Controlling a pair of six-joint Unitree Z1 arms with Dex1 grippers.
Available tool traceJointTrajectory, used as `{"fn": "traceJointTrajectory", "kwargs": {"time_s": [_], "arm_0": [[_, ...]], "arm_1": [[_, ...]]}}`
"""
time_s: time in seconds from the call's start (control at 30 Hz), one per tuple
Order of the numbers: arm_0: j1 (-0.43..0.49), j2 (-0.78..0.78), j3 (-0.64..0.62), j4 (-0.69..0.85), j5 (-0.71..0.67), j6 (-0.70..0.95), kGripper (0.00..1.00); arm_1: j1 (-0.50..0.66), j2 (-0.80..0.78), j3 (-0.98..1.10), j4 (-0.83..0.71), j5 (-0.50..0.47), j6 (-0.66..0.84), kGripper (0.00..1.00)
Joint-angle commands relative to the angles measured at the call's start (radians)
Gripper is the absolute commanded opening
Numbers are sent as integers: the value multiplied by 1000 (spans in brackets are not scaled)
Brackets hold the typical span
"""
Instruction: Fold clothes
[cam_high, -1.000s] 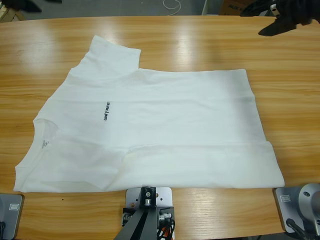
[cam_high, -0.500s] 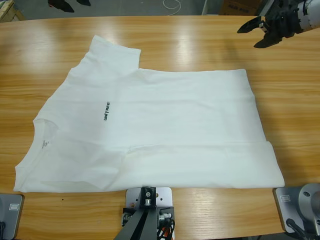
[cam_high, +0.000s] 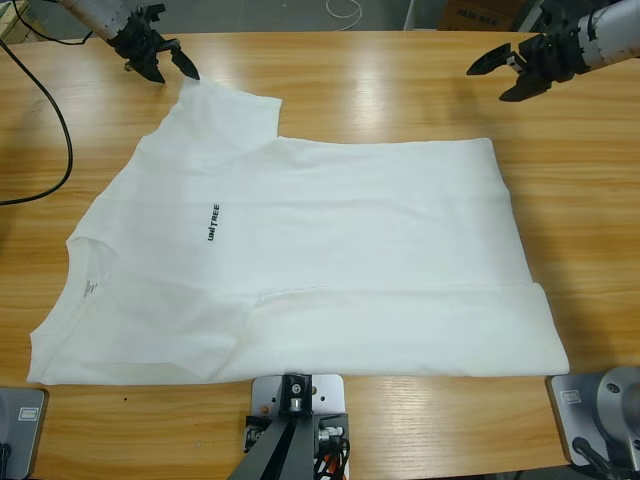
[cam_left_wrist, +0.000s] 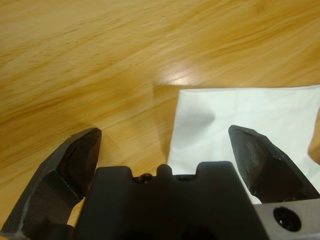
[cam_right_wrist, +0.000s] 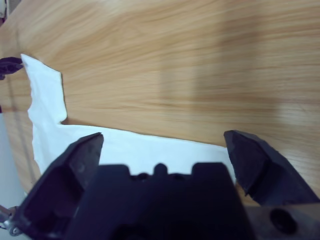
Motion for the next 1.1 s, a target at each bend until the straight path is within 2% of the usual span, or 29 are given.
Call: {"fn": "traceJointTrajectory", "kwargs": {"time_s": [0.03,0.5,0.93,1.0,1.1], "arm_0": [[-39,111,-174,24,28,1,977],[-43,111,-190,27,-93,1,945],[-69,110,-192,76,-112,93,957],[-73,111,-192,78,-110,113,935],[-76,111,-202,79,-97,131,769]], "arm_1": [[-22,71,-1,-19,-5,-9,982],[-26,74,4,-24,-10,-9,982],[-35,68,10,-30,-14,-9,982],[-35,64,14,-32,-14,-9,982],[-35,60,25,-33,-16,-9,974]]}}
